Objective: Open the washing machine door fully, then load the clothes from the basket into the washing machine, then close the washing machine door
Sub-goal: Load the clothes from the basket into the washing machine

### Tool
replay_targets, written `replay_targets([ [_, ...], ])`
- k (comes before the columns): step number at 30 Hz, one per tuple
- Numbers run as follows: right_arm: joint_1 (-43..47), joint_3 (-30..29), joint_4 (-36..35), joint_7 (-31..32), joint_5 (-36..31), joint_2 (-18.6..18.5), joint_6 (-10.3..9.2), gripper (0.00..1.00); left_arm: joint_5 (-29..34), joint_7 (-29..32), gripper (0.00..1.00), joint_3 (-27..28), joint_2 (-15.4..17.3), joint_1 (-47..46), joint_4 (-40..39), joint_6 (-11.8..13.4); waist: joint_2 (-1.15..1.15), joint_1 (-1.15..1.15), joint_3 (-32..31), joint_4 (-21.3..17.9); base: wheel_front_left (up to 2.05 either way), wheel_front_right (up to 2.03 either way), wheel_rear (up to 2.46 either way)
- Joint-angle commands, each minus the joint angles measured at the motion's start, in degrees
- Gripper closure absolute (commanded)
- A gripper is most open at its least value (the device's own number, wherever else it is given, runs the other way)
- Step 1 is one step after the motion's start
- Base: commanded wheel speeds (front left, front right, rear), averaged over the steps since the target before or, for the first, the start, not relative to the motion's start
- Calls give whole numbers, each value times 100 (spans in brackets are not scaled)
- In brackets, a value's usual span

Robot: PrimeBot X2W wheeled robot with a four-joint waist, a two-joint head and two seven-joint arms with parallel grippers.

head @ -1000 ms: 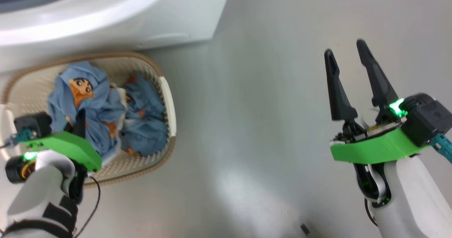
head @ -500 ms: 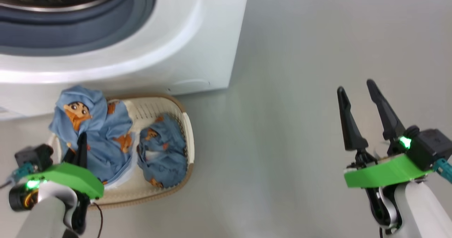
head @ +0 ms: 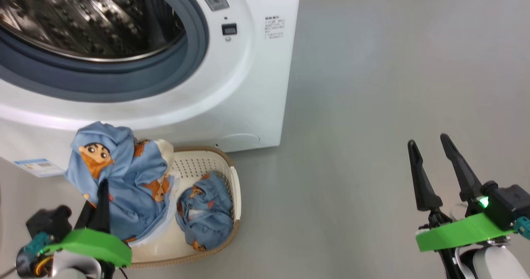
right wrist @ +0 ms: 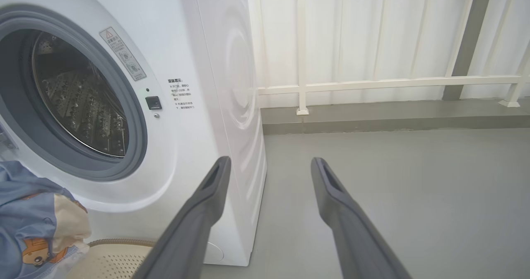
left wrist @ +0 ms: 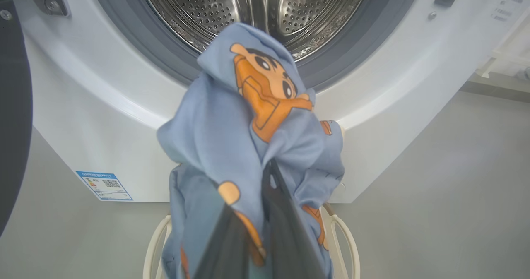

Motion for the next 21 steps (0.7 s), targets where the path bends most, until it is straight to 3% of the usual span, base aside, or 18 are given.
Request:
replay_targets([
  [1,95,72,-121,-28,46,-54,25,0,112,-78,100,286,104,141,-325,3,0,1,-220,88,0,0,0],
  [13,433,-82,-163,-28,49,-72,25,0,535,-78,100,766,-218,1157,-1776,3,0,1,-512,227,0,0,0],
  [21,579,-140,-186,-28,64,-110,25,0,621,-79,100,904,-384,1617,-2338,3,0,1,-606,258,0,0,0],
])
